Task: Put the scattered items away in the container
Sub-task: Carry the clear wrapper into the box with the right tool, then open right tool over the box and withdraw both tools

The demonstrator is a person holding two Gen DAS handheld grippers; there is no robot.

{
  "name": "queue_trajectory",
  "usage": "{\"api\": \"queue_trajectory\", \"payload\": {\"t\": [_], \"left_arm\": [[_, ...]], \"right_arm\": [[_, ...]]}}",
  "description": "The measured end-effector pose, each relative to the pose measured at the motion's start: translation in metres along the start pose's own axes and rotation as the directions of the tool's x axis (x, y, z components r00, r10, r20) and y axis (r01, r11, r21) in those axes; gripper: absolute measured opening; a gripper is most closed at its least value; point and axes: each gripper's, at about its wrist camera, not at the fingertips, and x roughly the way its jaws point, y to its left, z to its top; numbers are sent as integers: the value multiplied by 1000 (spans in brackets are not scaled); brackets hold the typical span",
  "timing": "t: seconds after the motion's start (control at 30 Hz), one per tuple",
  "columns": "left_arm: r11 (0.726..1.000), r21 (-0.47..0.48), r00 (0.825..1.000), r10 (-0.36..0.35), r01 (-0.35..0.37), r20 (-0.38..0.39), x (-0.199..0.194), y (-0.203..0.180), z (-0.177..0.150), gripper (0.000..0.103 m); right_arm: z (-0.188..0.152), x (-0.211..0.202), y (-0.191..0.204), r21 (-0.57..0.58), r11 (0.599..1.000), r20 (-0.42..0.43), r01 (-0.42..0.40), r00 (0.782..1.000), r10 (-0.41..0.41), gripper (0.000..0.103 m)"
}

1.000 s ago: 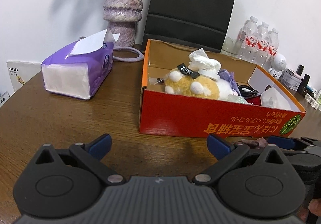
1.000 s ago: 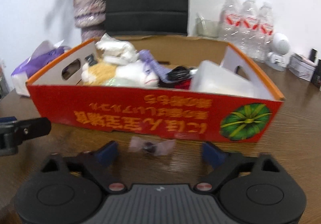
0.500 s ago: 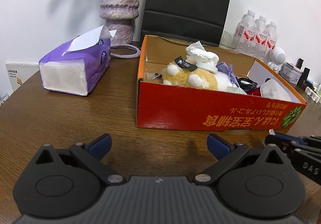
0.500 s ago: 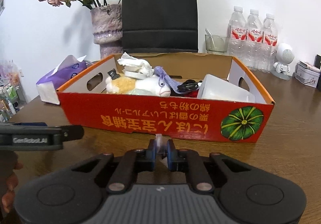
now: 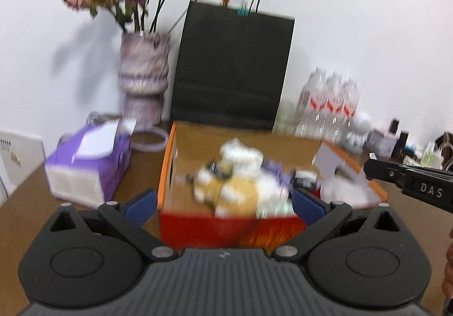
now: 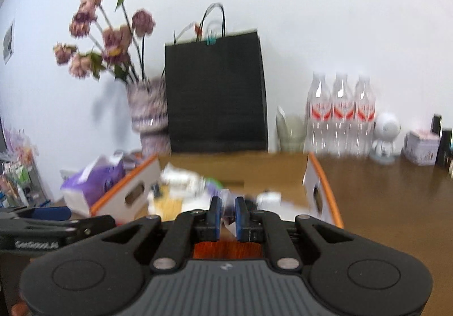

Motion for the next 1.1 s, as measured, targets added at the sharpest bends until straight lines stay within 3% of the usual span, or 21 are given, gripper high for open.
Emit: {"api": "queue_trajectory", "payload": {"t": [0.13, 0.23, 0.43, 0.67, 0.73, 0.8, 0.83, 0.87, 1.1], "left_arm": [[1000, -11, 998, 12, -12, 56, 15, -6, 27, 103], [997, -35, 995, 67, -65, 67, 34, -7, 44, 103], [994, -36, 994, 108, -107, 20, 66, -6, 40, 103], [993, -15, 993, 114, -115, -7, 72, -7, 34, 103], [993, -5, 993, 118, -118, -15, 73, -8, 34, 103], [993, -1, 993, 119, -119, -17, 73, -8, 33, 103], [993, -2, 993, 117, -117, -17, 72, -7, 33, 103], [993, -3, 993, 116, -116, -16, 72, -7, 33, 103], [994, -2, 994, 110, -110, -12, 70, -8, 33, 103]], "right_arm": [[23, 14, -4, 15, 1000, 48, -11, 999, 10, 9], [34, 32, -7, 29, 999, 67, -21, 998, 19, 9], [31, 70, -15, 45, 999, -4, -30, 1000, 31, 9], [22, 84, -23, 58, 998, -61, -16, 998, 19, 11], [22, 84, -21, 49, 999, -80, -19, 997, 23, 23], [24, 84, -21, 55, 998, -99, -8, 995, 14, 103], [24, 84, -21, 55, 998, -105, 1, 994, 5, 99], [25, 86, -20, 48, 999, -119, 11, 993, -5, 103], [26, 94, -19, 28, 999, -124, 30, 992, -27, 103]]}}
